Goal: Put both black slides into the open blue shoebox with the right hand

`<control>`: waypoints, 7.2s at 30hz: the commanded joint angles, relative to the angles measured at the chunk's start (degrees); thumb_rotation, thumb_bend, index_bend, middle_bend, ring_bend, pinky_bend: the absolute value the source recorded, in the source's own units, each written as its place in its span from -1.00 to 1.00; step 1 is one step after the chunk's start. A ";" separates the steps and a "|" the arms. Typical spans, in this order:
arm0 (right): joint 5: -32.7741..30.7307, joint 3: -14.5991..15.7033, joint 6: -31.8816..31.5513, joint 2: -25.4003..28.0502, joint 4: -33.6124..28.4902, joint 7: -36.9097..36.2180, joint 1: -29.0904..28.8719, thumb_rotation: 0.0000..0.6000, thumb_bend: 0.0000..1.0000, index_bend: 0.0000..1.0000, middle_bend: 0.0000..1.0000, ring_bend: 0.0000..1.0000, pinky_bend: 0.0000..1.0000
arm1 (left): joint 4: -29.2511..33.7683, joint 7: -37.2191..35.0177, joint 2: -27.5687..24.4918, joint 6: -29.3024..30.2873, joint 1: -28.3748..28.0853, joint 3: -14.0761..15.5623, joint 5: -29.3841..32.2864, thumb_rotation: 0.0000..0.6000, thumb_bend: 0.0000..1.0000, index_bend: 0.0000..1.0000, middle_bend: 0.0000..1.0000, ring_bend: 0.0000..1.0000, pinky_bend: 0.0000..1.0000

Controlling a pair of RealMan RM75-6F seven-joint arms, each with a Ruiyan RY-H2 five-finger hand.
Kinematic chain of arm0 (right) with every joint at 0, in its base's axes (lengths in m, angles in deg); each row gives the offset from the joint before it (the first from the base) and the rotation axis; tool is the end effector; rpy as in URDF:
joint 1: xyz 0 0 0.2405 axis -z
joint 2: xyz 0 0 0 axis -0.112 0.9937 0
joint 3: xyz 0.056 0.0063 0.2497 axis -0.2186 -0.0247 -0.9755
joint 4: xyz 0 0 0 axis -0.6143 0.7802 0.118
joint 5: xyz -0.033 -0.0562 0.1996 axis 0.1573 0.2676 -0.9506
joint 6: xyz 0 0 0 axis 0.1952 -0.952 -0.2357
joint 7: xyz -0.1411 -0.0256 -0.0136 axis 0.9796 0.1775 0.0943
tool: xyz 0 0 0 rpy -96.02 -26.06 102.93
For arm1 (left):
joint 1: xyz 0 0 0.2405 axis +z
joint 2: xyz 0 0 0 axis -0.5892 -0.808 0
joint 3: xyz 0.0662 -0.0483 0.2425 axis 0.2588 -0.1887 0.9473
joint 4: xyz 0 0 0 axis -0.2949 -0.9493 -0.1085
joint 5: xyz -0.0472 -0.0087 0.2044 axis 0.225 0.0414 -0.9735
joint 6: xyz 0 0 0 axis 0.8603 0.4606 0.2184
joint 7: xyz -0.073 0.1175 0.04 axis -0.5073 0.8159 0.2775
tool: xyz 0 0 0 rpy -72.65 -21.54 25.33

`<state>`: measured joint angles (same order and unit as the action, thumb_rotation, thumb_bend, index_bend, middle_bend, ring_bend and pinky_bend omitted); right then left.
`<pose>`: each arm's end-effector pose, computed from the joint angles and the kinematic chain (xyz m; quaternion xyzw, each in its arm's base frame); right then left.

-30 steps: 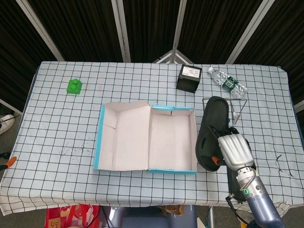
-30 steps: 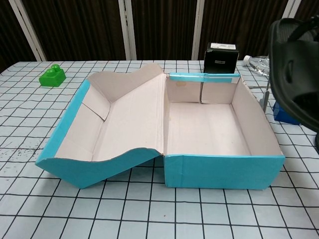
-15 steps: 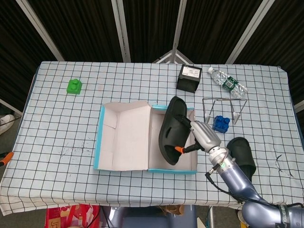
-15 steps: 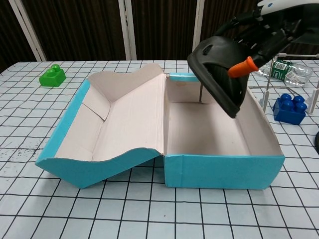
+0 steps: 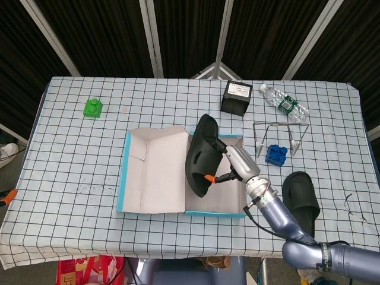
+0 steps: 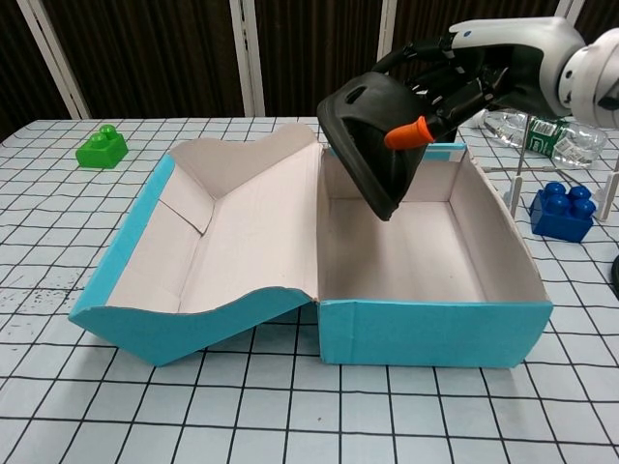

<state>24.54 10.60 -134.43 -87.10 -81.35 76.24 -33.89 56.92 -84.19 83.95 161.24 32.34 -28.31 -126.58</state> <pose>-0.0897 -0.3326 0.0576 0.5876 -0.5907 0.4877 0.2606 -0.3260 0.1929 0.1974 -0.5265 -0.3327 -0.4317 0.6524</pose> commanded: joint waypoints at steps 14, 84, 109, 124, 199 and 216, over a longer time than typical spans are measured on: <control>3.59 3.20 3.96 0.25 -0.81 -12.28 3.04 1.00 0.25 -0.13 -0.21 -0.14 -0.50 | 0.25 1.15 0.27 -0.24 -0.17 0.10 0.03 1.00 -0.56 -0.81 -1.00 -1.00 -0.80; 1.36 8.30 7.98 -12.42 17.40 -12.42 -1.08 1.00 0.29 -0.10 -0.21 -0.13 -0.50 | 0.68 1.25 -0.03 -0.49 -0.21 0.20 0.12 1.00 -0.56 -0.81 -1.00 -1.00 -0.80; 1.25 10.70 7.95 -13.26 18.01 -5.99 -1.60 1.00 0.30 -0.10 -0.21 -0.13 -0.51 | 0.84 1.14 -0.11 -0.29 -0.12 0.25 -0.06 1.00 -0.56 -0.81 -1.00 -1.00 -0.80; 0.32 11.04 7.50 -12.56 16.58 -1.67 -2.61 1.00 0.24 -0.15 -0.29 -0.25 -0.59 | 0.93 0.77 -0.28 -0.34 -0.05 0.24 0.00 1.00 -0.56 -0.81 -1.00 -1.00 -0.80; -31.68 4.94 -15.24 -5.57 -1.94 26.14 -10.03 1.00 -0.62 -0.87 -0.90 -0.76 -0.86 | 1.51 1.36 -0.50 -1.16 -0.19 0.53 0.27 1.00 -0.56 -0.81 -1.00 -1.00 -0.80; -27.46 7.27 -16.88 16.87 -12.31 26.17 -1.56 1.00 -0.61 -0.87 -0.90 -0.76 -0.86 | 1.58 1.48 -0.53 -0.22 0.24 0.12 0.66 1.00 -0.56 -0.81 -1.00 -1.00 -0.80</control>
<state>-4.30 16.30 -151.05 -72.02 -93.40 102.03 -36.95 58.51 -82.76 83.38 160.97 32.57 -28.17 -125.88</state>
